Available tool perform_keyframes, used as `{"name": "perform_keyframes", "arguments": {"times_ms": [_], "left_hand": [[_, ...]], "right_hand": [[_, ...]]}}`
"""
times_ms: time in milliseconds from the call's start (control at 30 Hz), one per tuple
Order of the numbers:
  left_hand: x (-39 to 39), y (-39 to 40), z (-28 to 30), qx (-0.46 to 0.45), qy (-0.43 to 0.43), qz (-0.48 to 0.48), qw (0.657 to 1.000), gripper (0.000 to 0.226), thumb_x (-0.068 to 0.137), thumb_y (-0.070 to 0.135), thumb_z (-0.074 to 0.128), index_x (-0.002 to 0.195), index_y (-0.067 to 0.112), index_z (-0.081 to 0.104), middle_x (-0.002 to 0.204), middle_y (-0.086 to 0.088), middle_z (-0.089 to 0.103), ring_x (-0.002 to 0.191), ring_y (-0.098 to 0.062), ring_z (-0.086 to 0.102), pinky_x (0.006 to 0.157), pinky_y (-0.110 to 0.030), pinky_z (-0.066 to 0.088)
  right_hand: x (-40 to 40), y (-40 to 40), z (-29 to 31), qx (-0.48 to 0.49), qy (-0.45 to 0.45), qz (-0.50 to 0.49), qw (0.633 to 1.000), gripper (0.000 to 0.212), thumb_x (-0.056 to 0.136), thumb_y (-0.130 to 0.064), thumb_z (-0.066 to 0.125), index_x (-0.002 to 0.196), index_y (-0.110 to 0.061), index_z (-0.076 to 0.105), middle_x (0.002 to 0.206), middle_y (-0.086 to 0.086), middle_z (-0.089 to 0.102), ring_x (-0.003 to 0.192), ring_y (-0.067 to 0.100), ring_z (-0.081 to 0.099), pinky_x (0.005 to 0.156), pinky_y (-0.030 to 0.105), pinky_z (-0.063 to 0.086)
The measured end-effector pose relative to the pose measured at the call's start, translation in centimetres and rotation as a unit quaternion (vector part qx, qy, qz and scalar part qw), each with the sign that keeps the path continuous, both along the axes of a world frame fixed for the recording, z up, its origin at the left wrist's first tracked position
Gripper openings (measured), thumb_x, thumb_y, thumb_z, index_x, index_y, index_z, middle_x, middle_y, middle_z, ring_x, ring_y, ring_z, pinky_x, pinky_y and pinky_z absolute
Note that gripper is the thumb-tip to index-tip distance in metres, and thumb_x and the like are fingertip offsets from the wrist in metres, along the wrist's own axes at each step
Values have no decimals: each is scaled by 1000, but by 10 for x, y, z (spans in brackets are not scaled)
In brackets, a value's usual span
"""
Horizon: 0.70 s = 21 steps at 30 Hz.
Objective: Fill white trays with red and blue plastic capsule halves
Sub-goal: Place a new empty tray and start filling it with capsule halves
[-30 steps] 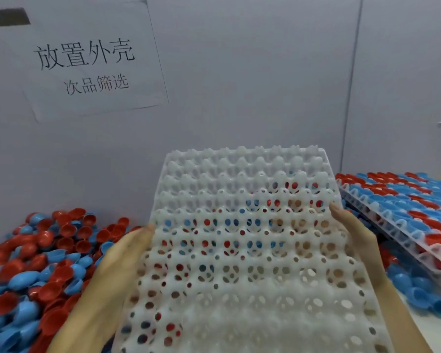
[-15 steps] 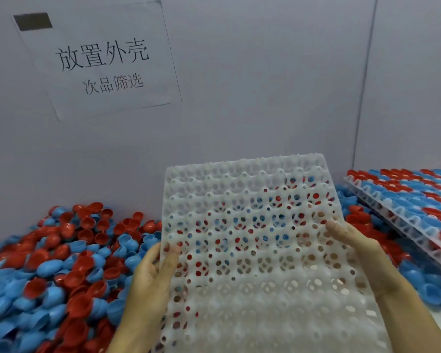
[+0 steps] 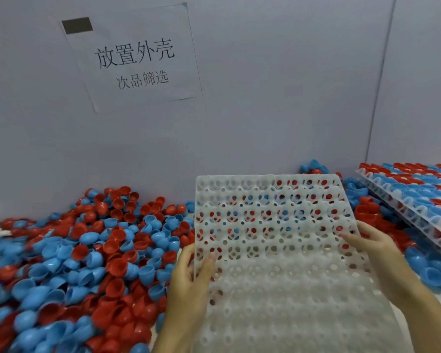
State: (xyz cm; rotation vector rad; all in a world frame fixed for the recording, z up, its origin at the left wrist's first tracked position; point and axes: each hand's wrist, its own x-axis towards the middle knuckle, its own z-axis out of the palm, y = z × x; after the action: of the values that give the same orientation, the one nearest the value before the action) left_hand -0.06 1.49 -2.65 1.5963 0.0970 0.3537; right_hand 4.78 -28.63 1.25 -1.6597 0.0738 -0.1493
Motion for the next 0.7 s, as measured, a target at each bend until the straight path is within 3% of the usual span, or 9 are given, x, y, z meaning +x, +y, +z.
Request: {"name": "perform_keyframes", "arguments": {"times_ms": [167, 300, 367, 467, 533, 600, 633, 700], "left_hand": [[0, 2, 5, -8, -3, 0, 1000, 34, 82, 50, 66, 114, 37, 65, 111, 17, 74, 104, -4, 70, 89, -32, 54], [2, 8, 12, -23, 12, -3, 1000, 46, 70, 62, 69, 112, 44, 65, 112, 13, 75, 103, -7, 71, 90, -35, 57], [2, 14, 19, -74, 31, -30, 996, 55, 70, 60, 72, 121, 40, 64, 116, 9, 74, 106, -12, 71, 93, -41, 56], [0, 24, 30, -223, 26, -100, 969, 54, 87, 55, 66, 133, 26, 59, 127, -7, 70, 116, -30, 68, 95, -53, 54], [-1, 26, 34, -298, -7, -102, 949, 58, 89, 57, 55, 133, 18, 60, 126, -10, 71, 115, -30, 68, 93, -50, 51], [3, 21, 35, -346, -36, -78, 934, 58, 82, 55, 58, 122, 14, 66, 109, -6, 76, 100, -23, 74, 87, -42, 52], [6, 16, 35, -354, -40, -55, 933, 56, 77, 54, 62, 117, 15, 66, 98, -2, 77, 89, -19, 76, 80, -38, 56], [12, 1, 35, -320, -30, -25, 946, 63, 73, 54, 60, 127, 20, 57, 93, 6, 78, 82, -13, 76, 68, -32, 59]], "right_hand": [[8, 1, -3, -8, -23, -8, 1000, 22, 95, -15, 59, 110, -27, 69, 99, -1, 77, 84, 20, 75, 66, 39, 56], [13, 2, -1, 6, -45, -17, 999, 19, 96, -16, 59, 103, -28, 70, 97, -1, 78, 83, 22, 76, 66, 39, 58], [14, 0, 1, 33, -47, -44, 997, 17, 95, -16, 61, 98, -28, 72, 94, 0, 78, 81, 24, 76, 72, 43, 58], [13, 4, 4, 114, -40, -74, 990, 15, 96, -17, 60, 97, -26, 72, 95, 4, 78, 83, 30, 76, 76, 48, 58], [14, 13, 6, 157, -36, -98, 982, 16, 98, -18, 56, 97, -24, 71, 99, 7, 77, 86, 32, 74, 75, 47, 57], [16, 29, 5, 201, -33, -126, 971, 17, 100, -17, 53, 105, -21, 69, 102, 8, 75, 89, 30, 72, 71, 44, 56], [17, 40, 4, 234, -32, -127, 963, 20, 100, -17, 53, 114, -18, 68, 105, 8, 74, 93, 29, 71, 75, 46, 56], [17, 62, 0, 285, -34, -120, 950, 27, 101, -17, 53, 127, -15, 61, 115, 7, 72, 104, 28, 69, 86, 52, 55]]}}
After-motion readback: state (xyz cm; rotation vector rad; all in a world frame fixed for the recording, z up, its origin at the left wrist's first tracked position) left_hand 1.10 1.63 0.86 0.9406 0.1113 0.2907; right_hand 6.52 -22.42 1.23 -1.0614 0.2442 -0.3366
